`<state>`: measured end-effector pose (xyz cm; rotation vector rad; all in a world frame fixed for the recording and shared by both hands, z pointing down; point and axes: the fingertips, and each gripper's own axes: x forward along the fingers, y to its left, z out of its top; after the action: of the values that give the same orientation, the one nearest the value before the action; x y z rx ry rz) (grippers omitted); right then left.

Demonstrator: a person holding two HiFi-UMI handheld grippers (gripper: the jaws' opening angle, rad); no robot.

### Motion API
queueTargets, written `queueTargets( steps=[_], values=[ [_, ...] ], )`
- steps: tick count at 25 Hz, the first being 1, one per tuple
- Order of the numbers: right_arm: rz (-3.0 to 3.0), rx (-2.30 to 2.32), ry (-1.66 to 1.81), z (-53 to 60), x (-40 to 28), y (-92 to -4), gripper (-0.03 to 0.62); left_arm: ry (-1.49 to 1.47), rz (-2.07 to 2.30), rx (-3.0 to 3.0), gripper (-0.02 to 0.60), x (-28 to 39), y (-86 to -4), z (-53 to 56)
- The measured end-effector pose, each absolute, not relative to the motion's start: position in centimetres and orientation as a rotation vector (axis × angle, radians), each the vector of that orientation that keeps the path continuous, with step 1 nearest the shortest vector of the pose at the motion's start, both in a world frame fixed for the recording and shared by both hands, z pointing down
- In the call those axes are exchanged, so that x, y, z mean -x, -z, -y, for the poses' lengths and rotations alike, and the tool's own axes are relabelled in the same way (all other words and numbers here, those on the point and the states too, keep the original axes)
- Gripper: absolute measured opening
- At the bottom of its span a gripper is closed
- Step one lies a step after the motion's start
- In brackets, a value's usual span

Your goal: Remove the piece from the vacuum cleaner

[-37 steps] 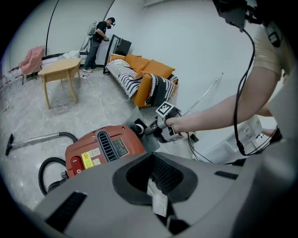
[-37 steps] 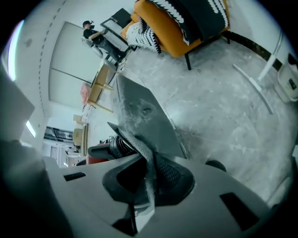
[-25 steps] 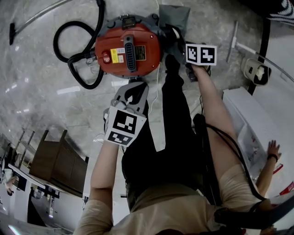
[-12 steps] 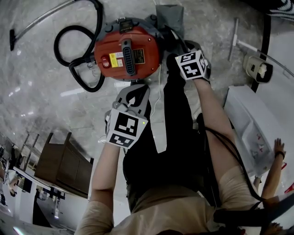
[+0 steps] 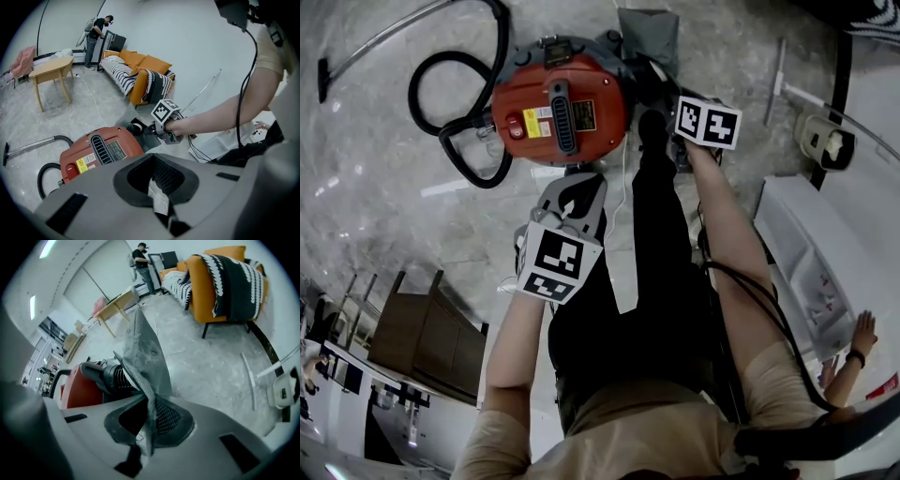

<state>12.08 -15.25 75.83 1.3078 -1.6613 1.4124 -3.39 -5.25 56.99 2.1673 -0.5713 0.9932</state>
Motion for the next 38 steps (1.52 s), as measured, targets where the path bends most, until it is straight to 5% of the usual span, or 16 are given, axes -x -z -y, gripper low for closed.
queueTargets(
  steps=[20,33,35,38],
  values=[
    [1.695,-0.946,-0.685,15.0,-12.5,-76.6,0.026,-0.988,0.574,-2.171,0.003,4.2,-57.3,4.5],
    [1.457,-1.556,-2.054,15.4,-12.7,-76.8,0.025,-1.034,0.556,-2.188,0.003,9.3,-58.3,1.7],
    [1.486,-1.482,-2.021,15.3,-12.7,-76.8,0.025,-1.027,0.564,-2.177,0.003,9.3,-58.4,1.4],
    [1.618,-1.168,-1.503,15.0,-12.6,-76.0,0.025,-1.011,0.563,-2.165,0.003,8.6,-58.6,1.1]
  ],
)
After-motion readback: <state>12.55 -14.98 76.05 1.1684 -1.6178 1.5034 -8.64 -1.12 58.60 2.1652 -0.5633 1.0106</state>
